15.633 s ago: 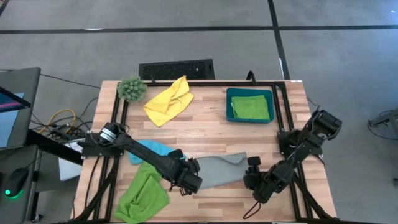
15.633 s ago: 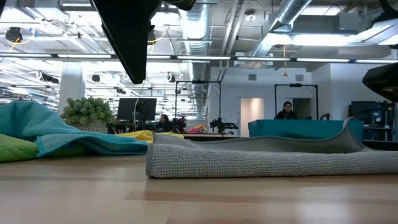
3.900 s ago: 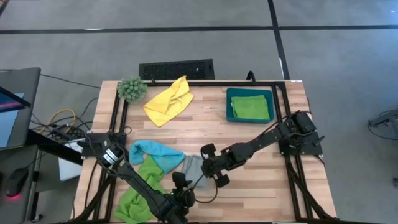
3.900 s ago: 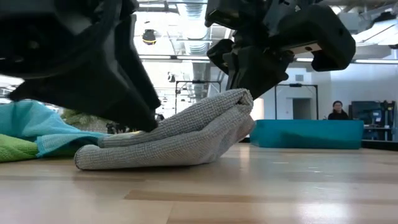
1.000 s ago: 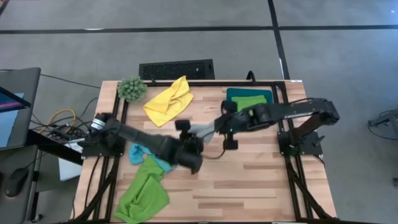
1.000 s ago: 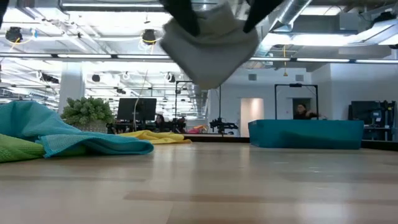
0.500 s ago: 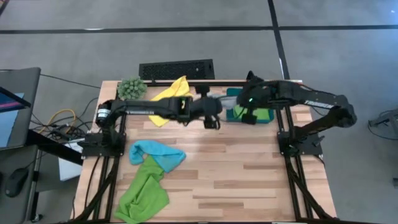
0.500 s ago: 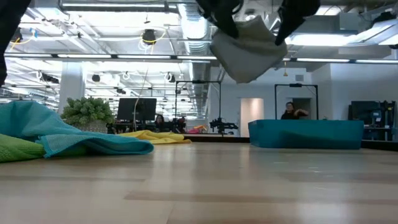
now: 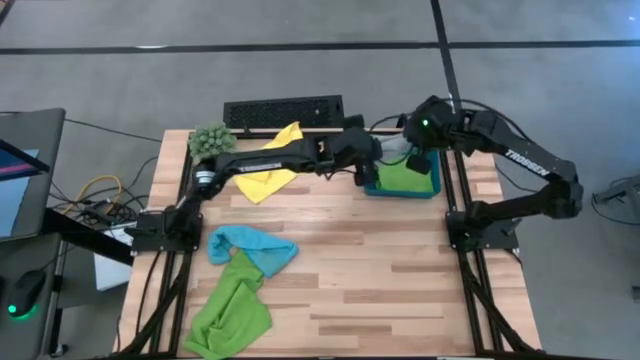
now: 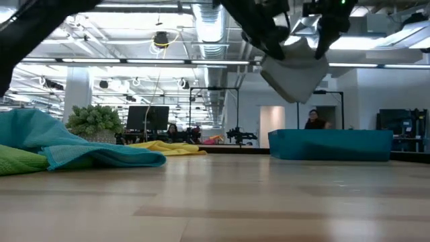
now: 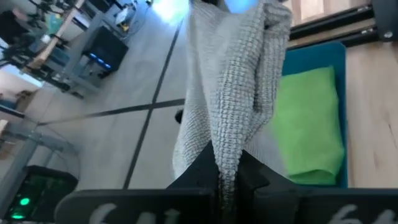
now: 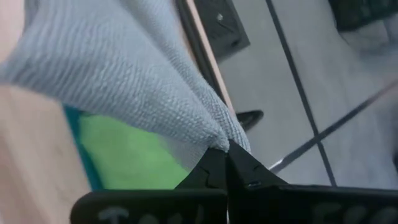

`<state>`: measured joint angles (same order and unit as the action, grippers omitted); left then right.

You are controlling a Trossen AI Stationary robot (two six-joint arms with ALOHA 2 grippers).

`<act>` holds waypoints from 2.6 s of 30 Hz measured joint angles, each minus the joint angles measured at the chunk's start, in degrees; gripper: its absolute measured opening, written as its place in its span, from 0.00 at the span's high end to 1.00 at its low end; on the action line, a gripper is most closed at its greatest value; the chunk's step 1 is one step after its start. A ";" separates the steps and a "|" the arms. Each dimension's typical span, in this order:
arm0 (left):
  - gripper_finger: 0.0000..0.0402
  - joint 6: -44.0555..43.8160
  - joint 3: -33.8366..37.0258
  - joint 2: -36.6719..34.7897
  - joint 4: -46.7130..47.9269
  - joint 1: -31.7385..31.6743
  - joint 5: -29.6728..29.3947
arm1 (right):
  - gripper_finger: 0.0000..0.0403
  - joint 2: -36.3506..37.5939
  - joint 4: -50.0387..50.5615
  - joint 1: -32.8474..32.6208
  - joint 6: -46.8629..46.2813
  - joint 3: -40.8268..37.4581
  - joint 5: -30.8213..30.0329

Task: Fold microfiber towels
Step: Fold the dark white microfiber cloth

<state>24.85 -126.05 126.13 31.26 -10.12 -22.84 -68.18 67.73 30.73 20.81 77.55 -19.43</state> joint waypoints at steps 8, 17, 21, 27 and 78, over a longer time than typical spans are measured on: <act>1.00 1.48 -7.85 8.41 1.16 -1.77 2.16 | 0.99 2.41 -5.76 7.46 2.15 -9.37 3.87; 1.00 -0.38 -7.68 9.07 1.15 -3.83 3.81 | 0.99 3.32 -19.14 13.40 6.36 -19.47 7.40; 1.00 -2.00 -7.66 9.51 0.62 -5.05 5.68 | 0.98 3.32 -22.93 15.16 6.36 -21.82 7.53; 1.00 -2.26 -7.70 12.73 -2.62 -5.75 5.01 | 0.99 2.75 -31.17 17.07 8.18 -24.44 5.87; 1.00 -4.11 -7.96 18.93 1.78 -4.45 16.61 | 0.70 -8.02 -25.60 17.93 7.33 -25.76 10.53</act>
<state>20.73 -134.02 145.05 33.05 -14.57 -6.23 -76.20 42.13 48.66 28.14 51.79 -8.89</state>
